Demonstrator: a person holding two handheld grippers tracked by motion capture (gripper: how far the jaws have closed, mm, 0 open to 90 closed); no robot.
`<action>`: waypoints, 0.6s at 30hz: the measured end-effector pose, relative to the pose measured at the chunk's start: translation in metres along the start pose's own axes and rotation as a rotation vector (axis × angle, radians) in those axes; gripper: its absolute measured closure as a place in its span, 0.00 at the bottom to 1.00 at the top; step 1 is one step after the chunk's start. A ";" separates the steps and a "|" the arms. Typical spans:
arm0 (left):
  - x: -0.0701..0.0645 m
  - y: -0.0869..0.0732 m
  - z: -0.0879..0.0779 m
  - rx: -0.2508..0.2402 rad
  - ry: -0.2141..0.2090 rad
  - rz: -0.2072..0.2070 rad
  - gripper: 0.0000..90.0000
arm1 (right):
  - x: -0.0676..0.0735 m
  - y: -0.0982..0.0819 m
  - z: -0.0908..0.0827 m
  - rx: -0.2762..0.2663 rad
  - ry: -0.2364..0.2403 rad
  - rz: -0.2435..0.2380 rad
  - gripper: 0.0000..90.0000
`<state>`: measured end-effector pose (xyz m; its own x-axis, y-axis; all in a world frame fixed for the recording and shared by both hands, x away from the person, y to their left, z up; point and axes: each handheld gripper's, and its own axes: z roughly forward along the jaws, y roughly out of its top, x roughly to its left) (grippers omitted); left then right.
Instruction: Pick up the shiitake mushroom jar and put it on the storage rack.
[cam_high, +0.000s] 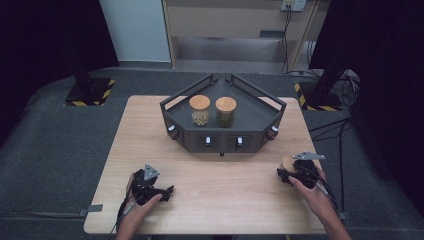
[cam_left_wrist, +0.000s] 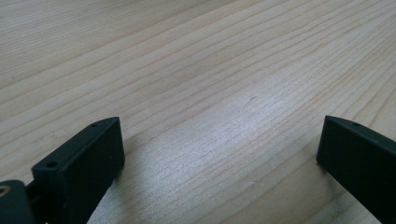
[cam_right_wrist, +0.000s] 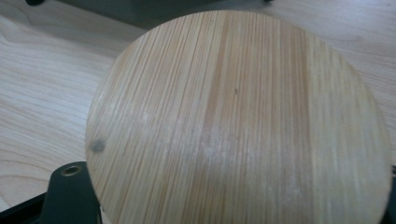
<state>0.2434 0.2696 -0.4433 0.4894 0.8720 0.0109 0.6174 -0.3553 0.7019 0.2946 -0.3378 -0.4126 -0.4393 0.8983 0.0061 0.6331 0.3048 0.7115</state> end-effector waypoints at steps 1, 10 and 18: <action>0.000 0.000 0.000 0.000 0.000 0.000 0.00 | 0.000 0.000 -0.001 -0.002 0.000 -0.001 0.29; 0.000 0.000 0.000 0.000 0.000 0.000 0.00 | -0.001 0.003 -0.013 0.006 0.008 -0.021 0.28; 0.000 0.000 0.000 0.000 0.000 0.000 0.00 | 0.000 0.007 -0.021 0.016 0.012 -0.035 0.29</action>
<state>0.2434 0.2695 -0.4433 0.4894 0.8720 0.0109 0.6174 -0.3552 0.7019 0.2856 -0.3427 -0.3927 -0.4690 0.8832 -0.0098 0.6274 0.3409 0.7001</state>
